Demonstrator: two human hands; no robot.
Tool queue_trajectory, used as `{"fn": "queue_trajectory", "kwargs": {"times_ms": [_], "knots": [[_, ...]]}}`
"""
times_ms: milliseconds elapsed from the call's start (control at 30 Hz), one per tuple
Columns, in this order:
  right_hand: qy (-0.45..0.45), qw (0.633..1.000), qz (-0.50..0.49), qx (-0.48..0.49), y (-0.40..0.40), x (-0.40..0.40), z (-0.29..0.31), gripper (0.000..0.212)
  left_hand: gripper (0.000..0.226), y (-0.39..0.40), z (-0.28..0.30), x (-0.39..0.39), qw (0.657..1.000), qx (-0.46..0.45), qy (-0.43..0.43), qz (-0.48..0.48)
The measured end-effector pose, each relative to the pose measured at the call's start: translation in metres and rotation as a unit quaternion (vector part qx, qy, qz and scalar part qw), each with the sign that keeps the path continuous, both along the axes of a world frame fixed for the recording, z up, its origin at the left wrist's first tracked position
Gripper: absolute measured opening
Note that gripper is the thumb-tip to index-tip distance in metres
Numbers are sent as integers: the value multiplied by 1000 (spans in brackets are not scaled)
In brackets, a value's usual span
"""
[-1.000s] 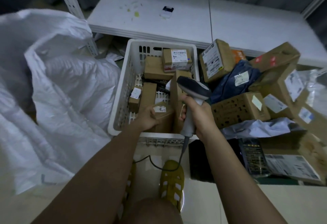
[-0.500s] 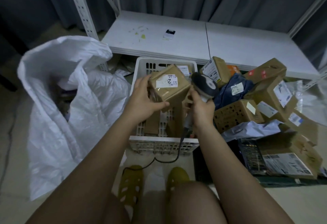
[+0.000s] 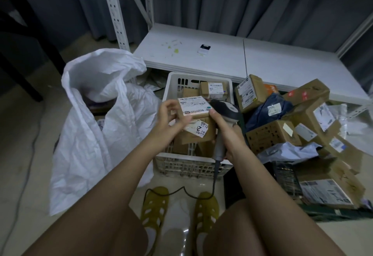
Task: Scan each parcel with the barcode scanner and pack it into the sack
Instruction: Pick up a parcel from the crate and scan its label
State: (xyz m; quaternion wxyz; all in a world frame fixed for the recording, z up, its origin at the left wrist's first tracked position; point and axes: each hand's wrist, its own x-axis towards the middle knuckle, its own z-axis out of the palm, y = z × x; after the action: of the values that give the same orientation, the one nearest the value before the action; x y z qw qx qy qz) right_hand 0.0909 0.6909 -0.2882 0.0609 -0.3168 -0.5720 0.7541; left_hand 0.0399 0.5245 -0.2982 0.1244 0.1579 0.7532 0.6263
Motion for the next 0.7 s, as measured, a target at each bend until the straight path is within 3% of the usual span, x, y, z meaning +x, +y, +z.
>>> {"fn": "queue_trajectory", "kwargs": {"times_ms": [100,200,400,467,567,633,700], "knots": [[12,999,33,16,-3,1,-4,70,37,6,-5,-10,989,29,-95,112],[49,996,57,45,-6,1,-3,44,37,9,-9,-13,972,79,-195,104],[102,990,72,67,0,3,-9,37,44,7,-11,-15,920,215,-320,66],[101,989,79,74,4,4,-9,47,47,6,-12,-16,917,215,-331,58],[86,989,78,95,8,6,-7,78,55,6,-8,-17,918,217,-323,74],[69,990,63,105,11,7,-5,68,59,6,-8,-19,930,201,-292,93],[55,991,52,106,14,7,-3,40,69,6,-11,-20,953,149,-243,100]]}}
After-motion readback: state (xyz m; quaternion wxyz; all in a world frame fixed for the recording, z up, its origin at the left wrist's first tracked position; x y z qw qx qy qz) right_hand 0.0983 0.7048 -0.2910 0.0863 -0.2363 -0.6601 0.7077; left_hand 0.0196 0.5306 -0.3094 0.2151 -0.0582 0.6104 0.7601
